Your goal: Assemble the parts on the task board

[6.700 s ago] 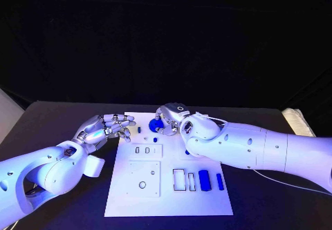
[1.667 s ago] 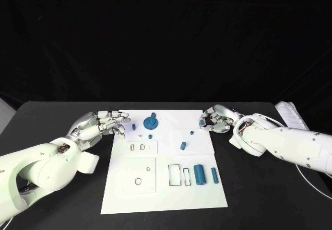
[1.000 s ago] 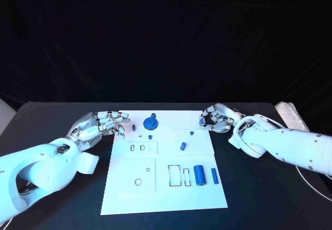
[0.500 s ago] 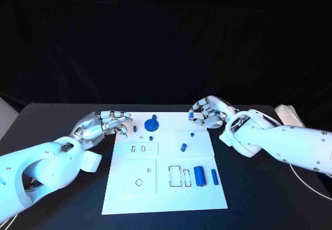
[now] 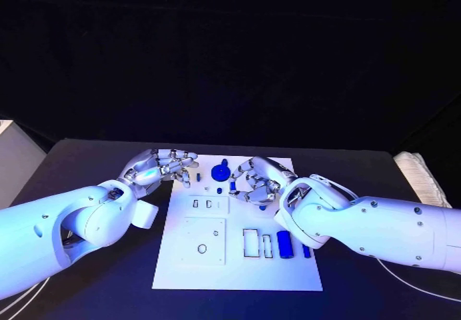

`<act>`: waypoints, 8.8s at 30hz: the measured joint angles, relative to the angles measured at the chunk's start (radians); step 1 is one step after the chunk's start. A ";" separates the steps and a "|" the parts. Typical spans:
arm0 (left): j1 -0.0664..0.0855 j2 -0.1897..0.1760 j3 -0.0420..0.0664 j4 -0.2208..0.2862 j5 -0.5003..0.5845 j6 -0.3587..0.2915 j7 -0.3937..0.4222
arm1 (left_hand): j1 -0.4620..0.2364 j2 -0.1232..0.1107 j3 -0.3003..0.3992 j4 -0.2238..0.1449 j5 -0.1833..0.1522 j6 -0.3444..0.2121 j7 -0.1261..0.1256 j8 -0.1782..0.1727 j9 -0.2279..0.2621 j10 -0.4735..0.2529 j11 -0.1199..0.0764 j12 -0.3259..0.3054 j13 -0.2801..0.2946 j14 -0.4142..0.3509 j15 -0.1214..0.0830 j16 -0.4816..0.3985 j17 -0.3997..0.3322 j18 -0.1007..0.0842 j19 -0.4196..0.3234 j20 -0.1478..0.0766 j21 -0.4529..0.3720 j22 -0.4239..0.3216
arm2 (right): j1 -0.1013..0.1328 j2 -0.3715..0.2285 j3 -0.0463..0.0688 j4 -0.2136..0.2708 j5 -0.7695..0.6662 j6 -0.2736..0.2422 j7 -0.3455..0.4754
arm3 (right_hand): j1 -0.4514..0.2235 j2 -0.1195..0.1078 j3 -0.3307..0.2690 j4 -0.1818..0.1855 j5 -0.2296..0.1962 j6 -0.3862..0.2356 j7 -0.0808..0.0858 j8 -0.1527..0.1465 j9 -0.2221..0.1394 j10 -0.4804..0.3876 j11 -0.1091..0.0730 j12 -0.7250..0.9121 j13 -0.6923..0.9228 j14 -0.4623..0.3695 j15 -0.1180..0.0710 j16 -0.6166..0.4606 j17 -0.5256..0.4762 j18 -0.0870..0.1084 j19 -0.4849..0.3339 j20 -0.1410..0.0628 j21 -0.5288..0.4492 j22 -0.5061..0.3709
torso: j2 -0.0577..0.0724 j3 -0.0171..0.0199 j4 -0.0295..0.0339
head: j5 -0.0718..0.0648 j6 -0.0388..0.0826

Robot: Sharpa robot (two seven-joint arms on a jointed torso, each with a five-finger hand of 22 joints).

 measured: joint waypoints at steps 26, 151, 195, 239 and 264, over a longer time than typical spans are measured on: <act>-0.001 0.011 -0.002 -0.002 -0.024 -0.005 -0.029 | -0.005 -0.005 0.004 0.004 0.000 -0.007 -0.007 0.005 0.013 0.025 -0.018 0.092 0.052 0.041 -0.020 0.131 0.081 0.000 0.024 -0.017 0.089 0.043 | -0.075 0.156 -0.006 -0.093 -0.163 -0.021 -0.190 | -0.012 0.012 0.005 0.006 0.006 -0.005 0.001 0.011 0.001 0.003 -0.004 0.000 0.000 -0.004 -0.004 0.000 0.000 0.000 0.003 -0.004 0.000 0.000 | -0.003 -0.0001 0.0006 | 0.028 -0.023; -0.001 0.009 -0.002 -0.012 -0.065 0.005 -0.057 | -0.022 -0.011 -0.023 0.006 0.000 -0.083 -0.018 0.060 0.037 -0.074 -0.019 0.258 0.140 0.089 -0.022 0.211 0.113 0.000 0.039 -0.020 0.187 0.099 | -0.101 0.162 -0.009 -0.115 -0.205 -0.121 -0.100 | 0.054 -0.023 -0.298 0.116 -0.129 -0.187 0.058 -0.071 -0.058 -0.049 0.044 -0.063 0.000 -0.002 0.031 0.000 0.000 0.000 0.003 0.029 0.000 0.000 | -0.005 0.0041 -0.0031 | 0.035 -0.043; 0.150 0.283 -0.044 -0.252 -0.685 0.386 -0.815 | -0.236 0.061 -0.185 0.204 -0.002 -0.063 -0.095 0.484 0.373 -0.045 -0.105 1.006 0.642 0.454 -0.088 0.718 0.723 -0.055 0.301 -0.083 0.492 0.572 | 0.080 -0.121 0.006 -0.154 0.524 -0.095 0.391 | 0.088 0.012 -0.214 0.109 0.016 -0.136 0.044 -0.053 -0.057 -0.089 0.040 -0.095 0.001 -0.002 0.031 -0.082 0.000 0.000 0.003 0.028 0.000 0.000 | -0.062 0.0336 -0.0042 | 0.056 -0.067; 0.159 0.400 -0.078 -0.351 -0.747 0.426 -0.862 | -0.247 0.061 -0.176 0.202 -0.002 -0.066 -0.098 0.488 0.387 -0.064 -0.105 1.006 0.628 0.454 -0.088 0.718 0.723 -0.055 0.301 -0.083 0.492 0.576 | 0.081 -0.103 0.006 -0.160 0.529 -0.098 0.343 | 0.084 0.008 -0.208 0.109 0.006 -0.136 0.044 -0.053 -0.058 -0.088 0.040 -0.095 0.000 -0.002 0.031 -0.075 -0.001 0.000 0.003 0.028 0.000 0.000 | -0.058 0.0307 -0.0037 | 0.046 -0.083; 0.156 0.418 -0.088 -0.377 -0.731 0.454 -0.866 | -0.221 0.065 -0.140 0.198 -0.002 -0.068 -0.100 0.493 0.403 -0.063 -0.105 1.006 0.632 0.454 -0.088 0.718 0.723 -0.054 0.301 -0.083 0.495 0.585 | 0.080 -0.101 0.006 -0.159 0.529 -0.097 0.344 | 0.084 0.008 -0.206 0.106 0.004 -0.136 0.044 -0.053 -0.059 -0.088 0.040 -0.095 0.000 -0.002 0.031 -0.075 0.000 0.000 0.003 0.028 0.000 0.000 | -0.057 0.0301 -0.0028 | 0.045 -0.089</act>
